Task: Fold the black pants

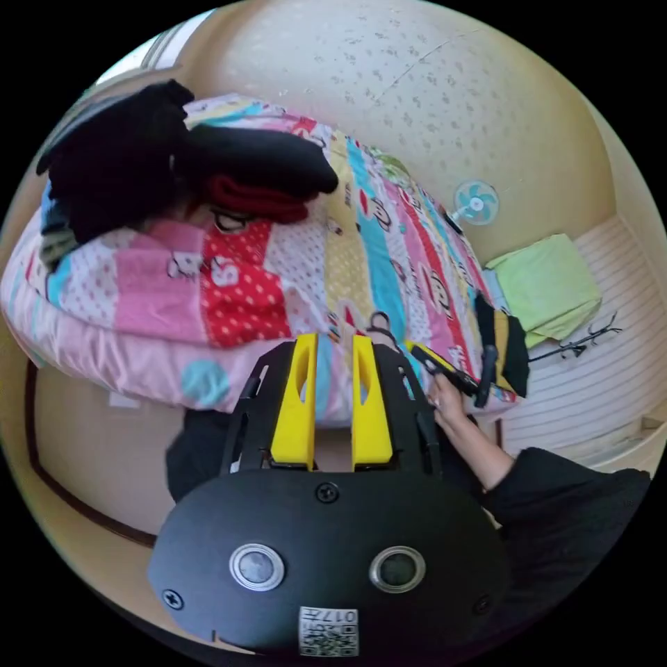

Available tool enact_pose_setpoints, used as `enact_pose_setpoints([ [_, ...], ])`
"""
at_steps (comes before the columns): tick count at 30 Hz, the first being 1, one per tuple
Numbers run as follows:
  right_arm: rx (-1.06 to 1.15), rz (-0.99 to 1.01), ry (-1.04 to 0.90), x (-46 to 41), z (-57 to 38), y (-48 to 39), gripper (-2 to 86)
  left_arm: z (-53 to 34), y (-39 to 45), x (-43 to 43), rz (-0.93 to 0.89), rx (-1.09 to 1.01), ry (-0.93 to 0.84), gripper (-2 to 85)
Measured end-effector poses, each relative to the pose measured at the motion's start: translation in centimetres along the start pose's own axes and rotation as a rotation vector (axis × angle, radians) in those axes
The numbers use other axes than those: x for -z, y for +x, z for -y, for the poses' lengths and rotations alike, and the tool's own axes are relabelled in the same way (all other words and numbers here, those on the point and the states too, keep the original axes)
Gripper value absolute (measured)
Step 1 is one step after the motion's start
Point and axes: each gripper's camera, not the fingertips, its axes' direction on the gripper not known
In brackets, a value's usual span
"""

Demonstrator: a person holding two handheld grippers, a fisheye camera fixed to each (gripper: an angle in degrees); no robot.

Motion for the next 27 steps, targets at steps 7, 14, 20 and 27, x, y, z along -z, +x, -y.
enact_pose_setpoints([
  [7,0.010,0.024,-0.011,-1.1,0.3,-1.7,5.1,16.0,-5.3,4.2,0.189,-0.026,0.328,10.7],
  [14,-0.012,0.090,-0.022,-1.9,0.9,-2.4,4.0,30.0,-11.1,-3.7,0.480,0.190,0.095,15.2],
  [20,-0.022,0.128,-0.029,-2.5,1.4,-3.2,2.8,29.1,-13.0,-7.1,0.318,0.355,0.060,4.9],
  [27,-0.032,0.163,-0.030,-2.5,1.9,-4.3,2.0,23.8,6.2,-4.0,-0.210,-0.267,0.124,3.7],
])
